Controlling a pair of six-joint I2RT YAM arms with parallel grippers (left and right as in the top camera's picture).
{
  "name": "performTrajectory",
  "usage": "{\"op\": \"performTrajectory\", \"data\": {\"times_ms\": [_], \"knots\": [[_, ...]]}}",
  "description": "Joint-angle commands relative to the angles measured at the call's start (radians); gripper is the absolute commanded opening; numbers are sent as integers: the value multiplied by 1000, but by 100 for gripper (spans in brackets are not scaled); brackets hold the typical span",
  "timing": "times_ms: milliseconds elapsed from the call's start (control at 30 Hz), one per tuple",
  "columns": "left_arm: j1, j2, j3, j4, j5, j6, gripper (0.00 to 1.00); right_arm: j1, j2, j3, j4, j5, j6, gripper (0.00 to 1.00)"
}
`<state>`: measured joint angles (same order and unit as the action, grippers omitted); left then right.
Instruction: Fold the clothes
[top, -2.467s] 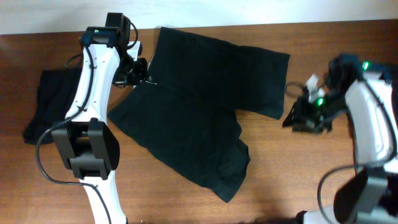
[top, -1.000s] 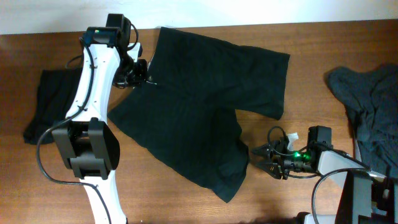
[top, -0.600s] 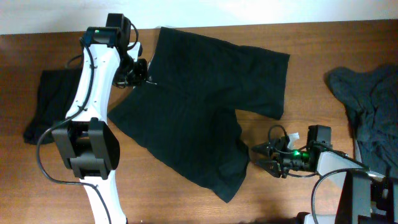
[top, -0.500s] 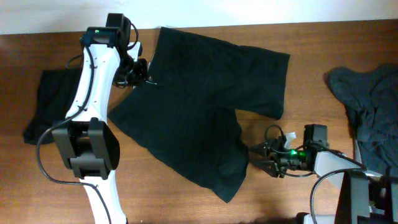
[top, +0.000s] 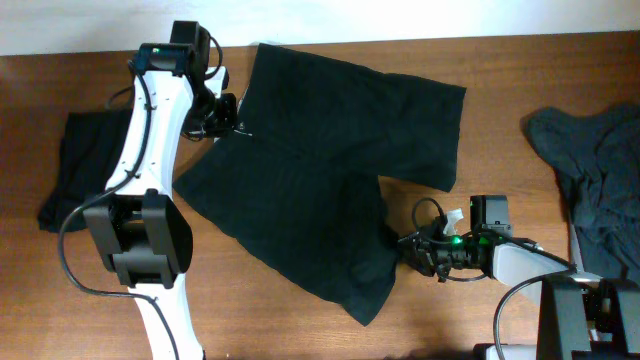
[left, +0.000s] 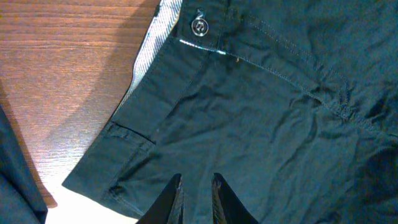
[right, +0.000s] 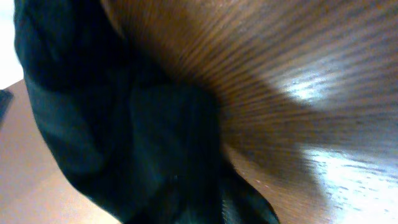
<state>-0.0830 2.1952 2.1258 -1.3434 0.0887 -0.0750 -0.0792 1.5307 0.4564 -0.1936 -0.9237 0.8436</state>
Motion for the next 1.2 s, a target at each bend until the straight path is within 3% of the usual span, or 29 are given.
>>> {"op": "performTrajectory", "data": {"times_ms": [0, 200, 400, 733, 1167], "knots": [[-2, -2, 1, 4, -8, -6, 16, 7, 1, -2, 19, 19, 4, 4], [-2, -2, 1, 7, -8, -6, 17, 8, -3, 41, 12, 16, -98, 4], [-2, -2, 1, 7, -8, -6, 17, 62, -42, 160, -164, 97, -185, 4], [-2, -2, 1, 7, -8, -6, 17, 377, -90, 466, -520, 450, -219, 4], [-2, -2, 1, 10, -8, -6, 17, 649, -35, 495, -480, 569, -191, 4]]}}
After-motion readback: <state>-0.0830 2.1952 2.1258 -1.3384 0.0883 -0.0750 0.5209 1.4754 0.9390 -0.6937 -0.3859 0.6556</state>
